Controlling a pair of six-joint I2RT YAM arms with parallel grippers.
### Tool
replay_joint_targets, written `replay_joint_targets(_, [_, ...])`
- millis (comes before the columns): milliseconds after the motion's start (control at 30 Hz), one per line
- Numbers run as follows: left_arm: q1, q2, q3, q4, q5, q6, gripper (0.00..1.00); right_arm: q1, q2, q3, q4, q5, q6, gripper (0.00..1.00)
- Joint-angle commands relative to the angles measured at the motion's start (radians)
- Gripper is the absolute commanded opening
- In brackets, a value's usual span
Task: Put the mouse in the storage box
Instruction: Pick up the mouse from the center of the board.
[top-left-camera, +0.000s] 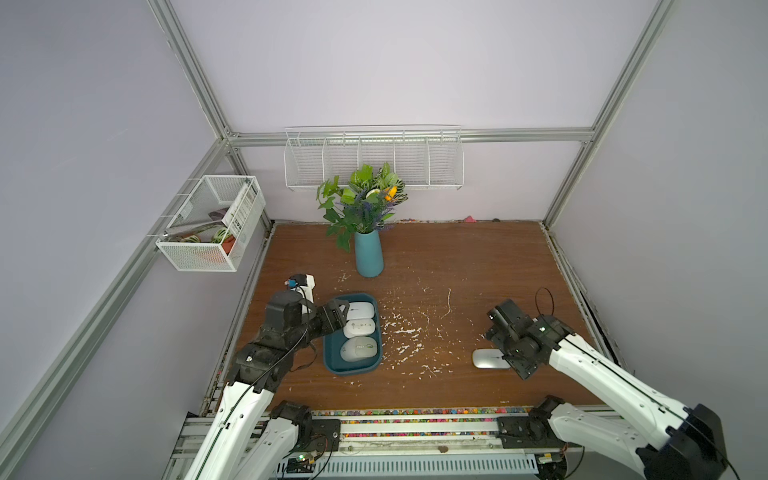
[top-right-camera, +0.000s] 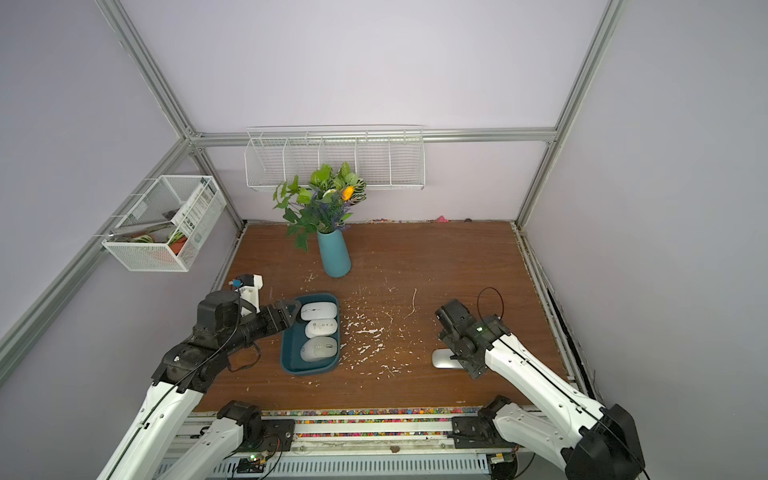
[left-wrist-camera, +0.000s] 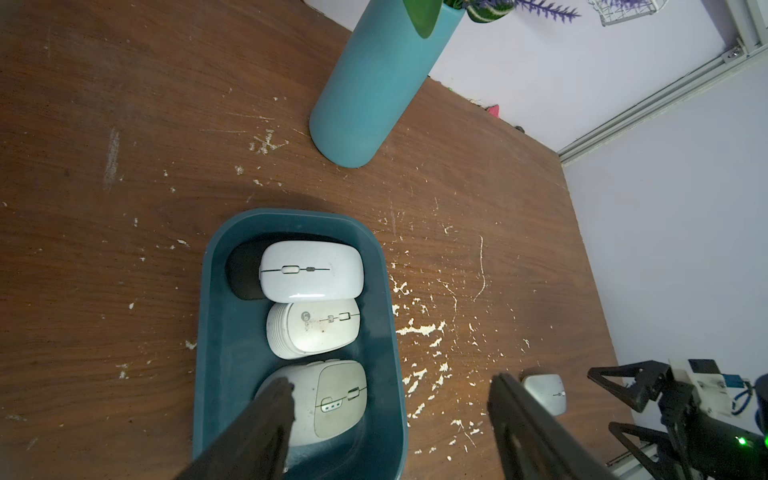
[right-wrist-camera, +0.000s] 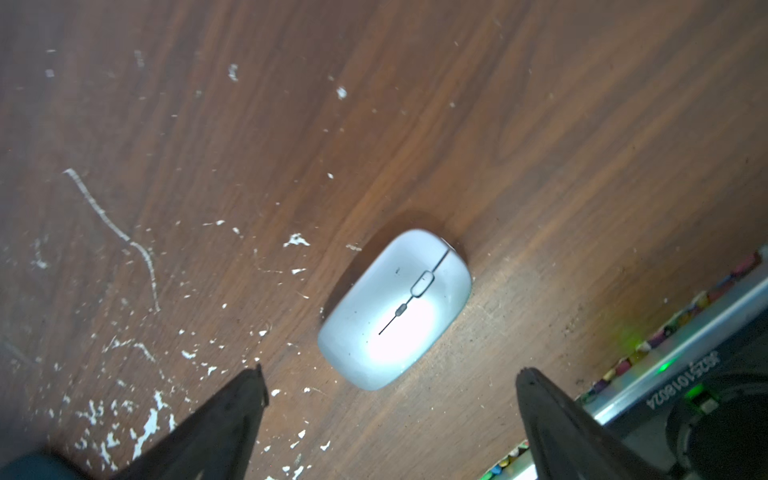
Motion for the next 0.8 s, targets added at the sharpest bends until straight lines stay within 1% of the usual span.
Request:
replay_joint_targets(0, [-0.005,0.001,-0.012,0.017,0.016,0.026,0.78,-0.003,0.046,-0.007,0.011,-0.023,0.096,0.99])
replay_joint_targets(200, [-0.004,-0.005,-0.013,0.018,0.011,0.025,0.78,-0.004,0.195,0.026,0.032,-0.082,0.139,0.99])
replay_joint_targets(367, [-0.003,-0.001,-0.013,0.022,0.024,0.03,0.78,-0.008,0.309,0.058,0.062,-0.115,0.131,0.99])
replay_joint_targets(567, [-0.005,-0.001,-0.012,0.019,0.02,0.028,0.78,-0.014,0.408,0.063,0.103,-0.143,0.133,0.98])
replay_joint_targets(767, [-0.004,0.005,-0.013,0.02,0.022,0.029,0.78,-0.034,0.455,0.034,0.169,-0.182,0.123,0.97])
